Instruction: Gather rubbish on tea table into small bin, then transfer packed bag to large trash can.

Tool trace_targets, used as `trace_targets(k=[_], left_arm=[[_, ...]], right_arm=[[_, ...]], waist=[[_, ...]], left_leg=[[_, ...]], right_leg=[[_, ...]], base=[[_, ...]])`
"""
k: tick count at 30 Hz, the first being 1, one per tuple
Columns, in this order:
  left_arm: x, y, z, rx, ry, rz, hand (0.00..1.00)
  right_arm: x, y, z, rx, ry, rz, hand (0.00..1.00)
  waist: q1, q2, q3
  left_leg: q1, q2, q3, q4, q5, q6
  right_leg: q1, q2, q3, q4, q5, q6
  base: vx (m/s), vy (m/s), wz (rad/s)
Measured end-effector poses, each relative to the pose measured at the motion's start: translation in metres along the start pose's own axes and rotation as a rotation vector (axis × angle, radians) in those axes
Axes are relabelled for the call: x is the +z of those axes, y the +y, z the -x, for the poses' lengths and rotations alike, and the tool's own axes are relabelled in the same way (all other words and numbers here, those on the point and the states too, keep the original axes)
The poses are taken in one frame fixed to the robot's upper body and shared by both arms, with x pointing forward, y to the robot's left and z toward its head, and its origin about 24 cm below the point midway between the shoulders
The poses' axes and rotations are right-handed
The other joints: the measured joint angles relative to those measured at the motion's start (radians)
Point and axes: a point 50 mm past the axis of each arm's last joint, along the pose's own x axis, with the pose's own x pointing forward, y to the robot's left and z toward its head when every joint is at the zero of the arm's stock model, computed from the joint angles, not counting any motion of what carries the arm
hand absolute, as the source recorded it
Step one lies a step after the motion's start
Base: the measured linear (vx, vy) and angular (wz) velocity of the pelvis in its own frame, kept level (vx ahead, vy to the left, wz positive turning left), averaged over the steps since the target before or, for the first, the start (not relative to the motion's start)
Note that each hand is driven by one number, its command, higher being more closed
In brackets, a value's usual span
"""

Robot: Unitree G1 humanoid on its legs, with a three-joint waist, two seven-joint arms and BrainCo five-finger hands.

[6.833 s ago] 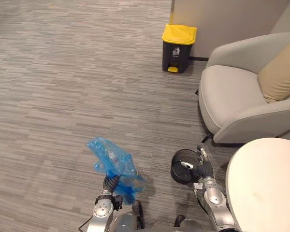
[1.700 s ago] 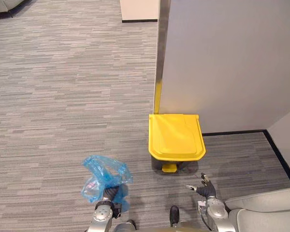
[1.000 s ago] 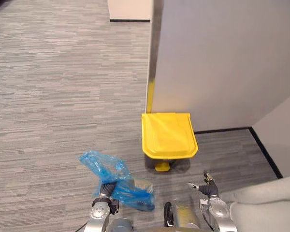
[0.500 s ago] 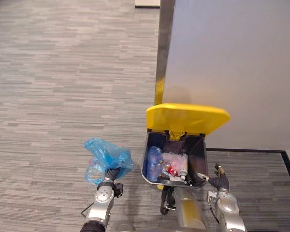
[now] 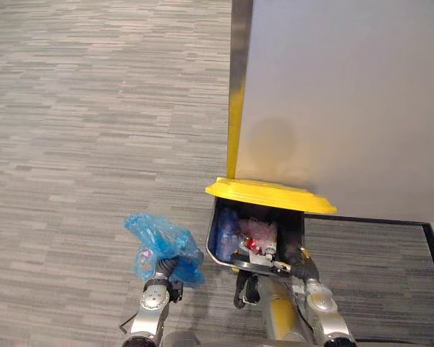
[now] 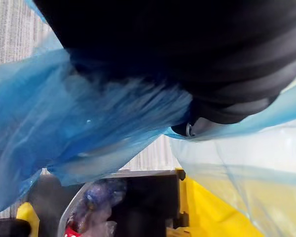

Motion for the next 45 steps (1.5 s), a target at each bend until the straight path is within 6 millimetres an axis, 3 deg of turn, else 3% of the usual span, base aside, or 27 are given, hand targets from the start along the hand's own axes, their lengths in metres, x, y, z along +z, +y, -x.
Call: trace_targets(k=[2, 3, 4, 5, 6, 7, 8, 9, 10, 11, 12, 13, 16, 18, 20, 23, 28, 30, 35, 45], left_arm=[[0.003, -0.003, -0.002, -0.008, -0.011, 0.002, 1.0], [0.005, -0.006, -0.002, -0.011, -0.019, 0.009, 1.0], [0.008, -0.001, -0.005, -0.002, -0.027, -0.002, 1.0], [0.01, -0.002, -0.006, -0.002, -0.031, 0.001, 1.0], [0.012, -0.003, -0.007, -0.004, -0.042, 0.0, 1.0], [0.014, -0.004, -0.008, -0.004, -0.05, 0.002, 1.0], [0.022, -0.007, -0.011, -0.006, -0.079, 0.023, 1.0], [0.028, -0.01, -0.013, -0.008, -0.095, 0.029, 1.0], [0.033, -0.01, -0.016, -0.005, -0.111, 0.033, 1.0], [0.042, -0.008, -0.021, -0.002, -0.141, 0.028, 1.0], [0.042, -0.005, -0.021, 0.005, -0.145, 0.03, 1.0], [0.042, -0.004, -0.02, 0.007, -0.144, 0.035, 1.0], [0.045, -0.003, -0.022, 0.022, -0.157, 0.053, 1.0], [0.047, -0.001, -0.023, 0.027, -0.162, 0.053, 1.0], [0.047, 0.003, -0.023, 0.034, -0.16, 0.055, 1.0], [0.05, 0.004, -0.024, 0.031, -0.173, 0.039, 1.0], [0.061, 0.007, -0.027, 0.023, -0.21, 0.036, 1.0], [0.063, 0.006, -0.027, 0.02, -0.214, 0.041, 1.0], [0.092, 0.004, -0.029, 0.002, -0.329, 0.067, 1.0], [0.166, -0.011, -0.014, -0.111, -0.639, 0.096, 1.0]], right_arm=[[0.025, 0.006, -0.011, 0.038, -0.078, 0.047, 0.0], [0.041, 0.009, -0.017, 0.056, -0.128, 0.07, 0.0], [0.051, 0.011, -0.021, 0.059, -0.156, 0.075, 0.0], [0.059, 0.009, -0.024, 0.056, -0.178, 0.084, 0.0], [0.076, 0.008, -0.029, 0.059, -0.224, 0.113, 0.0], [0.086, 0.007, -0.032, 0.06, -0.256, 0.136, 0.0], [0.113, -0.002, -0.038, 0.047, -0.334, 0.186, 0.0], [0.125, -0.014, -0.041, 0.014, -0.36, 0.212, 0.0], [0.136, -0.019, -0.044, 0.001, -0.377, 0.227, 0.0], [0.156, -0.024, -0.048, -0.014, -0.413, 0.248, 0.0], [0.183, -0.028, -0.05, -0.032, -0.475, 0.262, 0.0], [0.201, -0.033, -0.05, -0.051, -0.515, 0.277, 0.0], [0.236, -0.049, -0.048, -0.102, -0.589, 0.303, 0.0], [0.253, -0.058, -0.044, -0.124, -0.628, 0.318, 0.0], [0.265, -0.058, -0.042, -0.126, -0.656, 0.306, 0.0], [0.268, -0.06, -0.042, -0.139, -0.661, 0.3, 0.0], [0.282, -0.06, -0.039, -0.147, -0.694, 0.316, 0.0], [0.29, -0.059, -0.038, -0.149, -0.703, 0.321, 0.0], [0.303, -0.06, -0.035, -0.153, -0.734, 0.321, 0.0], [0.319, -0.048, -0.029, -0.124, -0.782, 0.361, 0.0]], waist=[[0.005, 0.005, 0.001], [0.01, 0.025, 0.011], [0.004, -0.016, 0.012], [0.01, -0.015, 0.013], [0.032, -0.015, 0.013], [0.04, -0.009, 0.018], [0.043, 0.015, 0.052], [0.02, 0.01, 0.067], [0.027, 0.013, 0.083], [0.031, 0.007, 0.104], [0.035, 0.007, 0.111], [0.034, 0.007, 0.12], [0.03, 0.003, 0.14], [0.03, 0.003, 0.147], [0.036, 0.004, 0.149], [0.019, 0.008, 0.171], [0.028, 0.007, 0.176], [0.027, 0.007, 0.177], [0.024, 0.007, 0.188], [0.013, 0.006, 0.191]], left_leg=[[-0.075, 0.002, -0.022, 0.059, -0.012, 0.001], [-0.093, 0.019, -0.053, 0.044, -0.02, -0.039], [-0.09, -0.011, -0.082, 0.025, -0.007, -0.086], [-0.11, -0.023, -0.112, 0.08, -0.01, -0.099], [-0.188, -0.068, -0.128, 0.234, -0.026, -0.084], [-0.225, -0.085, -0.137, 0.297, -0.037, -0.06], [-0.258, -0.108, -0.116, 0.354, -0.044, -0.035], [-0.246, -0.118, -0.091, 0.313, -0.085, -0.036], [-0.246, -0.112, -0.108, 0.299, -0.099, -0.061], [-0.263, -0.112, -0.119, 0.292, -0.091, -0.059], [-0.295, -0.114, -0.13, 0.31, -0.09, -0.062], [-0.307, -0.124, -0.133, 0.316, -0.094, -0.054], [-0.314, -0.125, -0.132, 0.249, -0.078, -0.036], [-0.304, -0.126, -0.134, 0.202, -0.066, -0.04], [-0.317, -0.123, -0.141, 0.223, -0.066, -0.04], [-0.313, -0.112, -0.153, 0.22, -0.058, -0.033], [-0.29, -0.108, -0.161, 0.156, -0.023, -0.04], [-0.287, -0.11, -0.16, 0.156, -0.019, -0.048], [-0.281, -0.117, -0.159, 0.155, -0.001, -0.061], [-0.263, -0.136, -0.168, 0.16, 0.001, -0.052]], right_leg=[[-0.02, 0.003, -0.004, -0.018, 0.012, 0.019], [-0.046, 0.022, 0.028, 0.015, 0.025, 0.005], [-0.05, 0.034, 0.071, 0.01, 0.03, -0.033], [-0.05, 0.029, 0.057, -0.015, 0.029, -0.036], [-0.05, 0.033, 0.041, -0.092, 0.057, 0.013], [-0.057, 0.027, 0.027, -0.111, 0.043, 0.113], [-0.107, 0.027, 0.139, 0.089, 0.068, 0.01], [-0.069, -0.014, 0.179, 0.059, 0.094, -0.03], [-0.07, -0.012, 0.168, 0.053, 0.087, -0.007], [-0.08, -0.011, 0.155, 0.017, 0.103, 0.006], [-0.084, -0.011, 0.121, -0.049, 0.158, -0.011], [-0.082, -0.009, 0.108, -0.079, 0.178, -0.003], [-0.067, -0.001, 0.116, -0.16, 0.209, 0.038], [-0.05, 0.006, 0.112, -0.236, 0.246, 0.036], [-0.045, 0.019, 0.102, -0.261, 0.273, 0.012], [-0.025, 0.025, 0.095, -0.264, 0.278, 0.014], [-0.028, 0.022, 0.076, -0.27, 0.28, 0.011], [-0.028, 0.018, 0.07, -0.266, 0.295, -0.015], [-0.025, 0.0, 0.063, -0.234, 0.301, -0.055], [0.012, -0.026, 0.062, -0.233, 0.291, -0.043]], base=[[-0.19, -0.137, 0.22], [-0.19, -0.178, 0.48], [-0.19, -0.239, 0.56], [-0.17, -0.139, 0.31], [-0.17, -0.114, -0.06], [-0.14, -0.011, -0.11], [-0.07, -0.001, 0.53], [-0.05, -0.011, 0.64], [-0.08, -0.052, 0.58], [-0.13, -0.036, -0.06], [-0.18, -0.002, -0.18], [-0.15, 0.02, -0.24], [-0.15, -0.012, 0.03], [-0.08, -0.017, 0.09], [-0.04, -0.004, -0.24], [-0.02, -0.021, 0.11], [0.04, -0.049, 0.05], [0.07, -0.004, -0.01], [0.08, 0.032, 0.06], [0.03, 0.04, 0.09]])
